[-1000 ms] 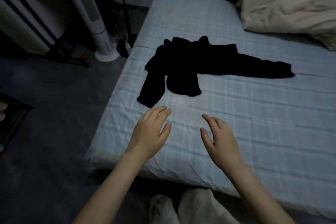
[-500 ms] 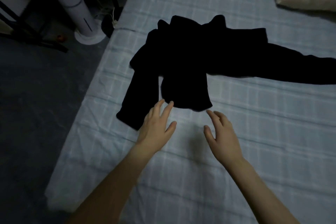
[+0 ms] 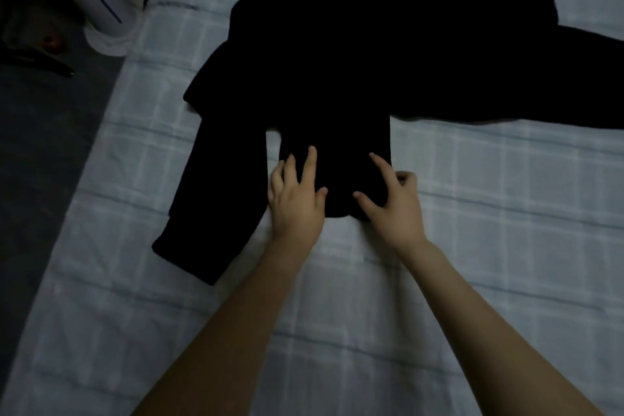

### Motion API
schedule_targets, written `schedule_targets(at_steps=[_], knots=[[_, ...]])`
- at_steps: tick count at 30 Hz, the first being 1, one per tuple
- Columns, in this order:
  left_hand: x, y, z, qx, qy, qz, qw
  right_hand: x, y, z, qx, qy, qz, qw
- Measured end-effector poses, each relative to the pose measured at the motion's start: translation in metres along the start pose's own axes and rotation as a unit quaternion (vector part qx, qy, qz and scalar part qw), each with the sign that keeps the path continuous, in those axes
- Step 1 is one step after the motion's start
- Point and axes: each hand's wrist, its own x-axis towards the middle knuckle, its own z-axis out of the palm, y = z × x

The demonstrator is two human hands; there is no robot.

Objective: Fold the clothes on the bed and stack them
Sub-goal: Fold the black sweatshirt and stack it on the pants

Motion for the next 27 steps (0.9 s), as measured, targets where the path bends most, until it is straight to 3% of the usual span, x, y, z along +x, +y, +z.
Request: schedule_targets(at_steps=[5, 12, 15, 21, 27], knots=[[-0.014, -0.005, -0.023, -0.198, 0.034, 0.005, 0.98, -0.025, -0.016, -0.006, 0.114, 0.004, -0.021, 0.993], [-0.083, -0.003, -0.07, -0.411, 0.004, -0.033, 0.911, -0.097, -0.042, -0.046, 0.21, 0.02, -0.024, 0.977], [-0.133, 0.005, -0.093, -0.436, -0.004, -0.058, 0.898, -0.148, -0.053, -0.068, 0.228, 0.022, -0.014, 0.973], [-0.238, 0.024, -0.139, -0.429, -0.038, -0.042, 0.901, -0.268, -0.072, -0.102, 0.247, 0.054, 0.018, 0.967], [-0.325, 0.022, -0.183, -0.403, -0.049, -0.019, 0.914, -0.376, -0.094, -0.122, 0.252, 0.037, 0.023, 0.967]])
